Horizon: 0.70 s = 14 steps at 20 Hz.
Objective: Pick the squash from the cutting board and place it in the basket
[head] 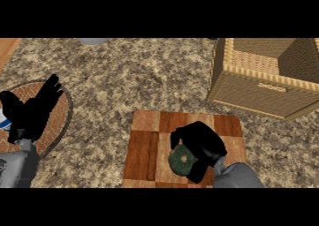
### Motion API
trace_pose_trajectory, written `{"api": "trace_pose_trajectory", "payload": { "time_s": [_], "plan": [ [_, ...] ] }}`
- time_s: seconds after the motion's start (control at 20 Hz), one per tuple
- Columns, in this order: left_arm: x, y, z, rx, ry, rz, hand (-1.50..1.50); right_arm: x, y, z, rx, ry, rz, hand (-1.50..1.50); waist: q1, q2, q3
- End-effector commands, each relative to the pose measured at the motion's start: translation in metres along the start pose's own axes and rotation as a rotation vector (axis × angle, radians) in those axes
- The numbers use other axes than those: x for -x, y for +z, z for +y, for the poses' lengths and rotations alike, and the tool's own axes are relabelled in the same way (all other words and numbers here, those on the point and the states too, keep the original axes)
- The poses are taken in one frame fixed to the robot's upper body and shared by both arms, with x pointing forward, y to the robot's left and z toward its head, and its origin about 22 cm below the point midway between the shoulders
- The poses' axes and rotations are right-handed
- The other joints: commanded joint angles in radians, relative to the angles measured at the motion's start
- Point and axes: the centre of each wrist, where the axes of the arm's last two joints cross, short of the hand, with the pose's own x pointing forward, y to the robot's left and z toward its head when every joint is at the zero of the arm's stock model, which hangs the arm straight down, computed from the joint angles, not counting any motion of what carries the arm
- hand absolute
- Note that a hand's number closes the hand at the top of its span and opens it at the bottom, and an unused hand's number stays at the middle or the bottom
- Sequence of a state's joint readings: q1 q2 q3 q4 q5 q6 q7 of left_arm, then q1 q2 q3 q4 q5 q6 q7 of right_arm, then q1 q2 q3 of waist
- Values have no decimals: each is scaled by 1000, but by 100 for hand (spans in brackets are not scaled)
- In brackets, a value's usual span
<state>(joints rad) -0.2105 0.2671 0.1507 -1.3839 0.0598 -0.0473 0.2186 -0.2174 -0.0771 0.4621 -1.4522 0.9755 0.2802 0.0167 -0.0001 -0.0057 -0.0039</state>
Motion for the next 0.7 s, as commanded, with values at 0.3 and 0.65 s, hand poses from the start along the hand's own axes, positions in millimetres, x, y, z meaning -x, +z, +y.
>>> {"api": "trace_pose_trajectory", "payload": {
  "time_s": [0.3,0.65],
  "plan": [
    [3,-2,7,-2,-5,-10,0,-33,12,38,-13,0,24,150,-4,5,4],
    [-4,-9,-8,14,16,-1,0,-103,19,58,46,-137,281,150,7,8,4]
  ]
}}
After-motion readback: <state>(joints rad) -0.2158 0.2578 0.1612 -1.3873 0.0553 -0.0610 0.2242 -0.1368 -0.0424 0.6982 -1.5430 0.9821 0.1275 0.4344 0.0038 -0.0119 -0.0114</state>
